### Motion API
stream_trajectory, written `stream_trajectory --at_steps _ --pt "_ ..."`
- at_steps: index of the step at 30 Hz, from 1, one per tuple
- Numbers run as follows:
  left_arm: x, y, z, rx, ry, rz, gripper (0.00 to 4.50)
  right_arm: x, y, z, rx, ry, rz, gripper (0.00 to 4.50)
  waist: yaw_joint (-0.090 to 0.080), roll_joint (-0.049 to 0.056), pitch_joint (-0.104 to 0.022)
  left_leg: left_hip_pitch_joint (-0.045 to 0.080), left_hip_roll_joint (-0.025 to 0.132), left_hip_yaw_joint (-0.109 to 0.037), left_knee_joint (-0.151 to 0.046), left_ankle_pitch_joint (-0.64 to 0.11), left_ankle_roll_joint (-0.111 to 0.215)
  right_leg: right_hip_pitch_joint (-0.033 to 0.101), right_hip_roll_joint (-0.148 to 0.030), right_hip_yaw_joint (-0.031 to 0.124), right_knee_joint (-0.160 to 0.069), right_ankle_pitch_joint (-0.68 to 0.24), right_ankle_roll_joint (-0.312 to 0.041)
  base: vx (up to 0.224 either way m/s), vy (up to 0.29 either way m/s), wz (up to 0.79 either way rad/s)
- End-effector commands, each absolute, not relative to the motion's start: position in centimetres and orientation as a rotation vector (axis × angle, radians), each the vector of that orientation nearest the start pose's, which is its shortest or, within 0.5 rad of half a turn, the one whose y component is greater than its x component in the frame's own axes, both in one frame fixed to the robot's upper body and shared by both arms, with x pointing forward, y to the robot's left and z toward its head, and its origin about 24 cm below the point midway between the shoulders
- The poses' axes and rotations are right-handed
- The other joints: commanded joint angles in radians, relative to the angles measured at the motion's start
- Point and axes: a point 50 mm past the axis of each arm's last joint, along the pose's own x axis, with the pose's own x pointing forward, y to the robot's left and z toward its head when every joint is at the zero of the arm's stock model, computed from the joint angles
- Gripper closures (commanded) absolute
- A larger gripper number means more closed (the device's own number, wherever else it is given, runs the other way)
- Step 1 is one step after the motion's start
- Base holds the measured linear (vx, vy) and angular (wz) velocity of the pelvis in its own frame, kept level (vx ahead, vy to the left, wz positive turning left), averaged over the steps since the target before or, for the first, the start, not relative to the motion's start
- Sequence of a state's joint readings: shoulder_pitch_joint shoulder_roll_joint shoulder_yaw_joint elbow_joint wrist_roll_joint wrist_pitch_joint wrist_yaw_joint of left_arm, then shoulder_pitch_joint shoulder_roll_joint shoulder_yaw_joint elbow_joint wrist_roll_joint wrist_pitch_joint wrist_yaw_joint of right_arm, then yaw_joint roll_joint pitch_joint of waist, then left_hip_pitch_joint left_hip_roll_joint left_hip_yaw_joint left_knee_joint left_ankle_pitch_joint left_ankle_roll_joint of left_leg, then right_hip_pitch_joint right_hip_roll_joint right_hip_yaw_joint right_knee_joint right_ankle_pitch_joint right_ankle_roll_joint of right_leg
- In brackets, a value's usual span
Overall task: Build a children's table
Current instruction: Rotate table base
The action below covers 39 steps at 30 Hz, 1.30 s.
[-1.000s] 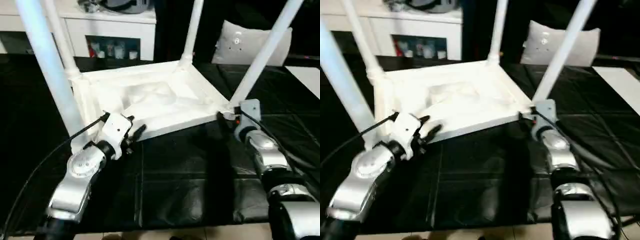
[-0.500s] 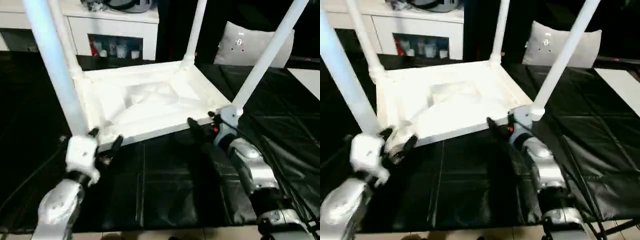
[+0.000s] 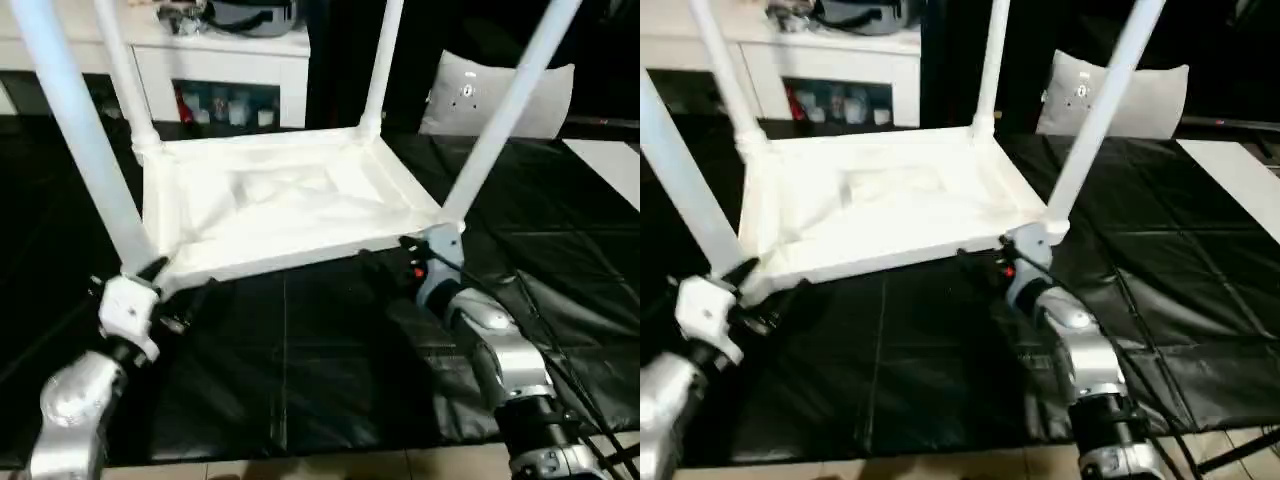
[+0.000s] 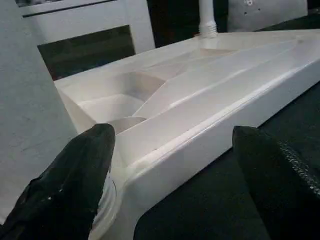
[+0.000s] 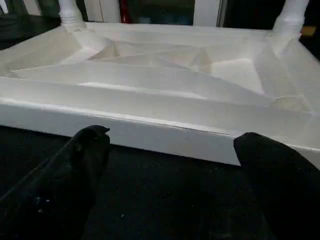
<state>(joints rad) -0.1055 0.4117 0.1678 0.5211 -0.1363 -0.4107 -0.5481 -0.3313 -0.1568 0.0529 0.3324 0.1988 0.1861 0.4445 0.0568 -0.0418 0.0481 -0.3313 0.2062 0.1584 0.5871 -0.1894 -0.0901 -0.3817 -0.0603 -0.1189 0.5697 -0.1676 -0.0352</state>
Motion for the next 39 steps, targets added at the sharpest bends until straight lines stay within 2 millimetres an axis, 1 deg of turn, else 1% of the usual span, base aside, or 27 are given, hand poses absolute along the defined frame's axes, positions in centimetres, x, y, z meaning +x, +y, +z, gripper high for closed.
stream_trajectory --at_steps 1,2,3,4,5,6,7,8,9,10,11,12,13,14,15,18,19,21,23,24,27,31,33,34,36,38,39 --pt "23.5 28.7 -2.0 0.215 0.263 -0.237 0.39 30.5 -13.3 4.3 0.038 0.185 0.533 0.0 -0.009 0.011 -0.024 0.034 0.006 -0.017 -0.063 -0.52 0.002 -0.004 -0.078 0.005 -0.159 -0.782 0.089 -0.057 0.015 -0.01" --pt "23.7 29.0 -2.2 0.216 0.277 -0.227 0.39 30.4 -13.2 4.4 0.038 0.185 0.534 0.0 -0.024 0.021 -0.013 0.055 0.006 -0.023 -0.058 -0.575 0.004 -0.001 -0.068 -0.045 -0.193 -0.815 0.118 -0.053 0.02 -0.04" --pt "24.0 29.9 -2.6 0.209 0.316 -0.195 0.39 30.2 -13.0 4.5 0.042 0.184 0.528 0.0 -0.031 0.05 -0.006 0.003 0.058 -0.047 -0.127 -0.731 0.001 0.077 -0.044 -0.084 -0.109 -0.668 0.094 0.0 0.0 0.0" --pt "24.0 30.0 -2.6 0.208 0.321 -0.191 0.39 30.2 -13.0 4.5 0.042 0.184 0.526 0.0 0.011 0.064 -0.015 -0.099 0.094 -0.059 -0.191 -0.825 -0.019 0.161 -0.052 -0.012 0.136 -0.41 0.024 0.0 0.0 0.0" --pt "24.3 30.3 -2.7 0.182 0.327 -0.169 0.39 30.0 -12.7 4.7 0.042 0.178 0.519 0.0 0.064 0.052 -0.012 -0.093 0.082 -0.007 -0.223 -0.877 0.001 0.118 -0.028 0.039 0.181 -0.299 0.011 0.0 0.0 0.0" --pt "24.3 30.3 -2.7 0.182 0.327 -0.169 0.39 30.0 -12.7 4.7 0.042 0.178 0.519 0.0 0.057 0.02 -0.023 -0.048 0.052 0.005 -0.18 -0.76 0.012 0.101 -0.045 0.099 0.17 -0.467 0.033 -0.037 -0.113 -0.11" --pt "24.4 30.5 -2.7 0.169 0.321 -0.162 0.39 29.8 -12.6 4.7 0.042 0.179 0.511 0.0 0.041 -0.055 -0.016 0.043 -0.009 -0.016 0.062 -0.348 -0.016 -0.031 -0.188 0.13 -0.108 -1.111 0.083 -0.037 -0.113 -0.11" --pt "24.4 30.5 -2.7 0.169 0.321 -0.162 0.39 29.8 -12.6 4.7 0.042 0.179 0.511 0.0 0.053 -0.022 -0.031 -0.02 -0.008 -0.057 0.07 -0.114 0.001 0.019 -0.214 0.165 -0.088 -1.089 0.057 0.048 -0.063 -0.46" --pt "24.9 29.8 -2.3 0.179 0.285 -0.188 0.39 29.7 -12.5 4.6 0.036 0.178 0.509 0.0 0.062 0.002 -0.044 -0.051 0.015 -0.057 -0.037 -0.1 -0.054 0.057 -0.145 0.111 -0.041 -0.785 0.027 0.06 -0.002 -0.25" --pt "25.4 28.6 -1.8 0.196 0.23 -0.226 0.39 29.5 -12.4 4.5 0.021 0.172 0.509 0.0 0.06 0.0 -0.039 -0.044 0.015 -0.052 -0.059 -0.153 -0.058 0.037 -0.103 0.1 -0.023 -0.634 0.017 0.06 -0.002 -0.25" --pt "25.5 28.5 -1.7 0.199 0.222 -0.231 0.39 29.5 -12.3 4.5 0.018 0.171 0.509 0.0 0.06 0.012 -0.05 -0.011 0.024 -0.047 -0.068 -0.248 -0.052 0.025 -0.084 0.098 0.0 -0.43 -0.031 0.0 0.0 0.0" --pt "25.7 28.1 -1.4 0.202 0.191 -0.256 0.39 29.5 -12.3 4.5 0.014 0.168 0.511 0.0 0.058 0.015 -0.052 -0.005 0.025 -0.039 -0.07 -0.265 -0.044 0.026 -0.084 0.1 -0.002 -0.367 -0.062 0.0 0.0 0.0" --pt "25.9 28.1 -0.8 0.199 0.157 -0.29 0.39 29.4 -12.3 4.6 0.014 0.164 0.516 0.0 0.057 0.017 -0.062 -0.022 0.025 -0.036 -0.073 -0.183 -0.026 0.049 -0.086 0.094 0.007 -0.196 -0.105 0.0 0.0 0.0" --pt "26.0 28.1 -0.5 0.198 0.137 -0.31 0.39 29.4 -12.3 4.7 0.015 0.161 0.519 0.0 0.061 0.021 -0.06 -0.022 0.025 -0.032 -0.078 -0.156 -0.017 0.049 -0.086 0.09 0.004 -0.128 -0.116 0.0 0.0 0.0" --pt "26.1 28.1 -0.3 0.191 0.121 -0.329 0.39 29.4 -12.3 4.7 0.016 0.159 0.521 0.0 0.063 0.017 -0.058 -0.027 0.024 -0.029 -0.082 -0.172 -0.023 0.054 -0.086 0.089 0.004 -0.12 -0.114 0.0 0.0 0.0" --pt "26.9 28.3 1.1 0.143 0.035 -0.343 0.39 29.4 -12.6 4.9 0.02 0.16 0.522 0.0 0.065 0.017 -0.061 -0.02 0.026 -0.025 -0.085 -0.193 -0.031 0.055 -0.091 0.091 -0.001 -0.119 -0.113 0.0 0.0 0.0" --pt "27.2 28.6 1.7 0.116 0.0 -0.334 0.09 29.4 -12.7 4.9 0.02 0.157 0.522 0.0 0.064 0.018 -0.063 -0.02 0.029 -0.025 -0.087 -0.181 -0.037 0.056 -0.089 0.09 0.002 -0.077 -0.116 0.0 0.0 0.0" --pt "27.3 28.6 2.0 0.103 -0.018 -0.34 0.04 29.4 -12.7 4.9 0.017 0.155 0.523 0.0 0.06 0.013 -0.065 -0.017 0.028 -0.022 -0.085 -0.15 -0.036 0.058 -0.087 0.087 0.005 0.01 -0.131 0.0 0.0 0.0" --pt "27.3 28.5 2.2 0.107 -0.038 -0.342 0.02 29.5 -12.8 5.0 0.01 0.157 0.521 0.0 0.057 0.008 -0.062 -0.02 0.027 -0.018 -0.084 -0.146 -0.034 0.061 -0.088 0.088 0.006 0.024 -0.132 0.0 0.0 0.0" --pt "27.3 27.1 2.3 0.102 -0.08 -0.359 0.02 29.6 -12.9 5.0 0.008 0.155 0.511 0.0 0.058 0.005 -0.062 -0.018 0.03 -0.016 -0.084 -0.154 -0.032 0.062 -0.092 0.091 0.006 0.013 -0.129 0.0 0.0 0.0" --pt "27.8 25.7 3.0 0.11 -0.123 -0.371 0.02 29.6 -13.0 5.1 0.006 0.149 0.513 0.0 0.061 0.004 -0.059 -0.014 0.033 -0.009 -0.082 -0.164 -0.025 0.057 -0.092 0.095 0.0 -0.016 -0.133 0.0 0.0 0.0" --pt "28.1 25.0 4.7 0.14 -0.186 -0.352 0.02 29.7 -13.0 5.2 -0.004 0.143 0.529 0.0 0.06 0.002 -0.055 -0.014 0.036 -0.01 -0.086 -0.191 -0.034 0.058 -0.091 0.095 -0.002 -0.044 -0.123 0.0 0.0 0.0" --pt "27.1 23.9 5.7 0.146 -0.202 -0.384 0.02 29.6 -13.1 5.1 -0.01 0.146 0.538 0.0 0.056 -0.002 -0.05 -0.018 0.033 -0.008 -0.087 -0.2 -0.034 0.058 -0.087 0.096 -0.005 -0.081 -0.122 0.0 0.0 0.0" --pt "27.1 23.9 5.7 0.146 -0.202 -0.384 0.02 29.6 -13.1 5.1 -0.01 0.146 0.538 0.0 0.054 -0.002 -0.055 -0.016 0.038 -0.008 -0.085 -0.204 -0.038 0.061 -0.091 0.097 0.001 -0.075 -0.127 0.0 0.0 0.0" --pt "26.2 23.4 6.3 0.143 -0.209 -0.369 0.02 29.6 -13.3 5.0 -0.013 0.151 0.538 0.0 0.05 -0.006 -0.049 -0.021 0.036 -0.006 -0.087 -0.204 -0.031 0.059 -0.085 0.099 -0.003 -0.11 -0.119 0.0 0.0 0.0" --pt "25.3 23.4 7.2 0.154 -0.211 -0.306 0.02 29.6 -13.4 5.0 -0.012 0.156 0.545 0.0 0.052 -0.004 -0.05 -0.015 0.033 -0.002 -0.083 -0.198 -0.027 0.052 -0.08 0.104 -0.007 -0.119 -0.114 0.0 0.0 0.0" --pt "25.1 23.7 7.6 0.153 -0.21 -0.281 0.02 29.6 -13.4 5.1 -0.011 0.157 0.553 0.0 0.05 -0.006 -0.049 -0.018 0.033 -0.002 -0.084 -0.197 -0.025 0.053 -0.077 0.103 -0.007 -0.11 -0.113 0.0 0.0 0.0"
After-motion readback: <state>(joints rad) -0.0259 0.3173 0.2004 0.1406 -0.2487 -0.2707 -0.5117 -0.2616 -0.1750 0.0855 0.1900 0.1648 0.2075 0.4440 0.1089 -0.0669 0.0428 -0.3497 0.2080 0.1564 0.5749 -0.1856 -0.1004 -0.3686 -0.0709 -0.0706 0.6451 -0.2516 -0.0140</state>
